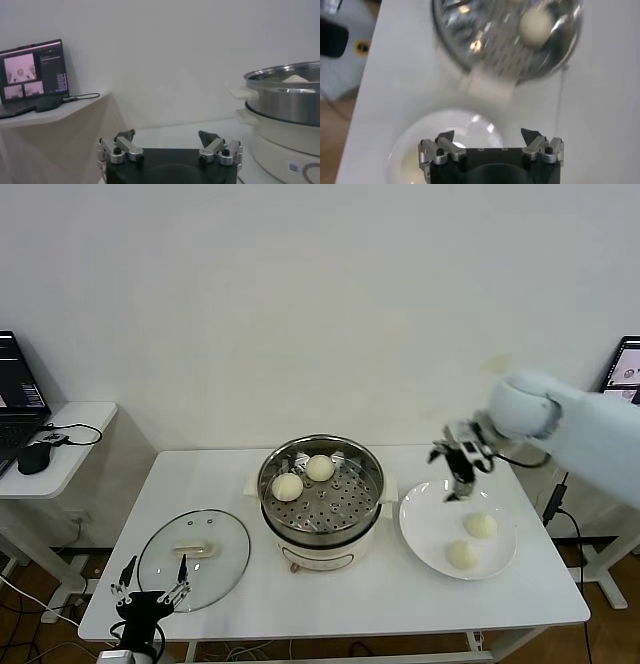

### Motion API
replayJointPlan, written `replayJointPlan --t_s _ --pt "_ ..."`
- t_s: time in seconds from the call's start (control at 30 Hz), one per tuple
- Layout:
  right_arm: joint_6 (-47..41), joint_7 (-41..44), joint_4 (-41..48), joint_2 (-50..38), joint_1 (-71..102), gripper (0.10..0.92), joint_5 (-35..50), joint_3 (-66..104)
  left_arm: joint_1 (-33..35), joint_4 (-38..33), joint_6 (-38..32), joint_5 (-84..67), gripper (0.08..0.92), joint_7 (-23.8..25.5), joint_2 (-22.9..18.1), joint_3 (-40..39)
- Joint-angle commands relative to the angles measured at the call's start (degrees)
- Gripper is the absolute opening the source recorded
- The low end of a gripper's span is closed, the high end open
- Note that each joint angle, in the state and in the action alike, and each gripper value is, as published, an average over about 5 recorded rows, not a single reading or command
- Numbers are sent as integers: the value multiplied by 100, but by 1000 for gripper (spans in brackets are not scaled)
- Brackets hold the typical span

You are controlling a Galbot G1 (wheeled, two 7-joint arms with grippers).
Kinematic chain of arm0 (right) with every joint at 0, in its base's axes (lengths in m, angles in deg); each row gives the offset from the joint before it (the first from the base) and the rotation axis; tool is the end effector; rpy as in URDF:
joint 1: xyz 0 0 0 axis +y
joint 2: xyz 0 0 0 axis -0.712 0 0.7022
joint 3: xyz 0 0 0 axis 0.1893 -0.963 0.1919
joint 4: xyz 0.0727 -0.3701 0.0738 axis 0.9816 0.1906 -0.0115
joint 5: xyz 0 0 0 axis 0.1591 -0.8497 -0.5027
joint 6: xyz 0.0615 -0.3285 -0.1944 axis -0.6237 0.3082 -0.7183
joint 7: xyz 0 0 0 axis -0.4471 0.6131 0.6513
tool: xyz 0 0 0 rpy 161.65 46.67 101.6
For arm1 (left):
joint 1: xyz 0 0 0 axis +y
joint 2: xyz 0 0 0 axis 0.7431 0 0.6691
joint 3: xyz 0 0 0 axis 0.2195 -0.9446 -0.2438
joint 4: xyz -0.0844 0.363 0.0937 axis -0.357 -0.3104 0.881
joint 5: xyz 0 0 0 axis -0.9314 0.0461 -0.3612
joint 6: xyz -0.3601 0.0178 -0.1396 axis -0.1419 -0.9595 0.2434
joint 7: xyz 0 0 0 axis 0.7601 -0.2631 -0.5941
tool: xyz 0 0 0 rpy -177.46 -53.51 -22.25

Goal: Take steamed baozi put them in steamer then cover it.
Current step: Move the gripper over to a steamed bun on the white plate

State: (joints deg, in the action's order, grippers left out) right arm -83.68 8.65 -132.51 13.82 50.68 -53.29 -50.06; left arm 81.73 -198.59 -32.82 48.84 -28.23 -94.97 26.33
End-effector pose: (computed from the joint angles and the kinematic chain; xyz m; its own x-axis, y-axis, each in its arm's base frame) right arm 0.5148 -0.1378 -0.0817 -0.2488 -0.1174 0.9614 -0.9407 -0.2072 -0.2687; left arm 0.1413 0.0928 -0.3605 -0.9823 -0.1398 0.1247 -0.1169 0.9776 0.1749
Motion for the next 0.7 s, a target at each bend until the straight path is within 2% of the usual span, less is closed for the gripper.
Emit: replayJointPlan --t_s 0.03,0.7 --pt "406 71 -278 -887 1157 822 -948 265 27 25 -4 45 823 -4 -31 -35" --pt "286 -381 680 20 2963 823 -1204 1418 32 148 -11 24 823 -5 -28 121"
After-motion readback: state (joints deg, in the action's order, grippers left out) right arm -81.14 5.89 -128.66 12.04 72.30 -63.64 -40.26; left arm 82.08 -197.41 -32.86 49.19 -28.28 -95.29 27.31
